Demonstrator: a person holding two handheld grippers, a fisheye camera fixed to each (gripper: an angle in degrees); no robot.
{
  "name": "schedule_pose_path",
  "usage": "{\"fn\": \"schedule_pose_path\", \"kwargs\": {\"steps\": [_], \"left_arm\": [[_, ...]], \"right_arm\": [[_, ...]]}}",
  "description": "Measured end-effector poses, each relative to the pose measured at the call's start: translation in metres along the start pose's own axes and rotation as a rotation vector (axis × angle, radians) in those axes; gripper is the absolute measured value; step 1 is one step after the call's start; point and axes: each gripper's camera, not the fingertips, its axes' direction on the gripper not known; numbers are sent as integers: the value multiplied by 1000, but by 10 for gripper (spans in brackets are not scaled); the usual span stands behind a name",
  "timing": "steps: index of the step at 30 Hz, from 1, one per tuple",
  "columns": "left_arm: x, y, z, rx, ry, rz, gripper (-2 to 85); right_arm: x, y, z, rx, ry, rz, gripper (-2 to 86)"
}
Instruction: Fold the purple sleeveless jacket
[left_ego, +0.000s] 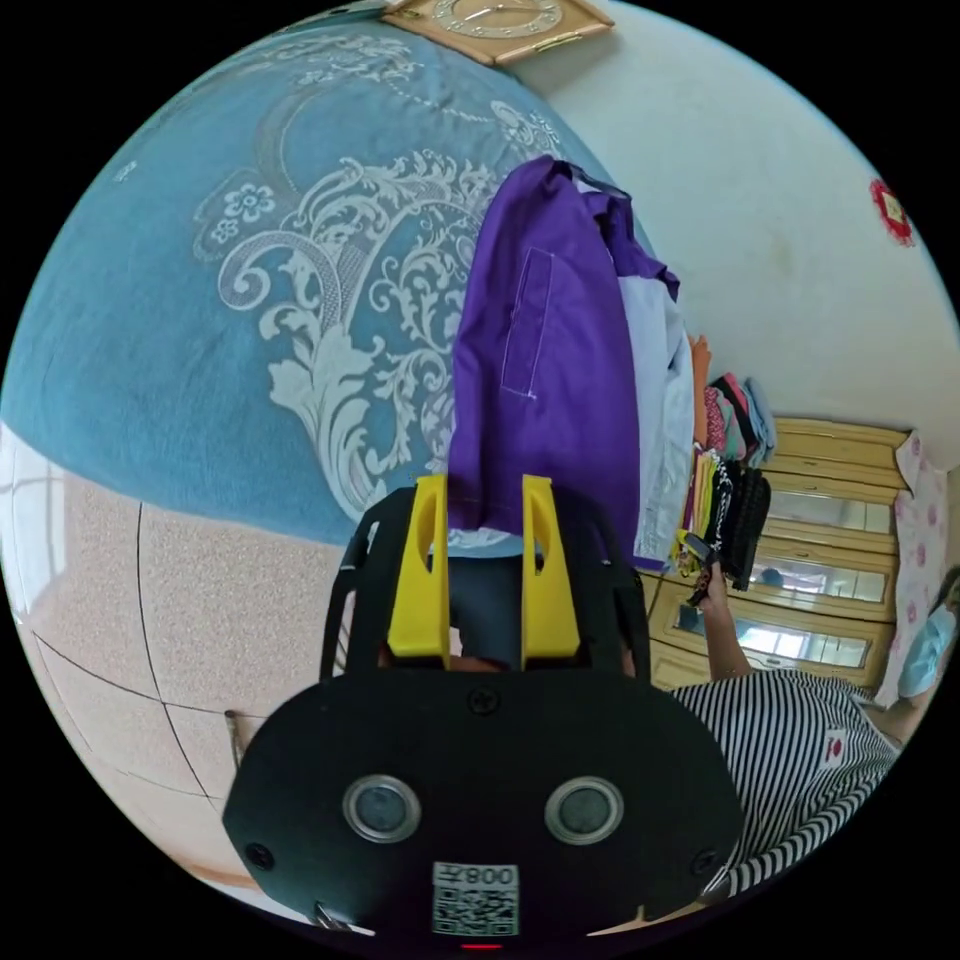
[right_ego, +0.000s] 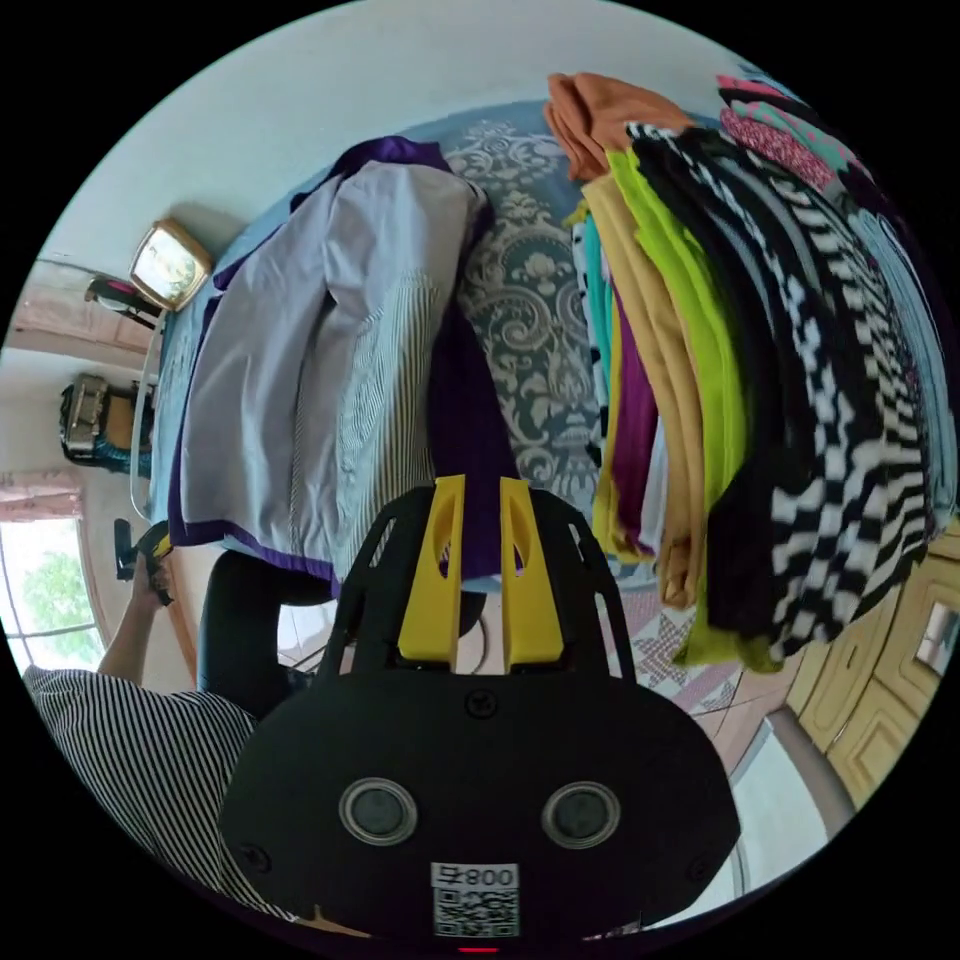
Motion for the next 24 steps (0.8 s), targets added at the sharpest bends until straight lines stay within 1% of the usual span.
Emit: {"fn": "schedule_pose_path", "kwargs": {"steps": [2,4,5,8,10,13,16,20,24], "left_arm": [[-9,-4,-2,-14,-7,-8,86],[-18,-8,-5,-39,-69,-10,67],[-23,-8,-9,-47,-131,-7,51],[-42,-6,-27,-48,-135,-28,21],[-53,-1,-46,-17,-137,-28,14],[-73,10,-88,54,-129,-31,8],[-98,23,-137,145,-108,-42,5],[-131,41,-195,241,-102,-64,4],[-159,51,-218,261,-118,-86,4]], "right_arm": [[-2,1,17,-31,64,8,66],[-5,-1,37,-90,136,3,66],[-8,0,42,-64,163,-4,63],[-14,-1,49,-68,177,27,58],[-19,0,54,-72,200,8,52],[-18,-2,60,-111,162,8,34],[-17,3,52,-101,175,3,20],[-11,22,11,15,153,16,12],[-5,43,-36,169,110,37,9]]}}
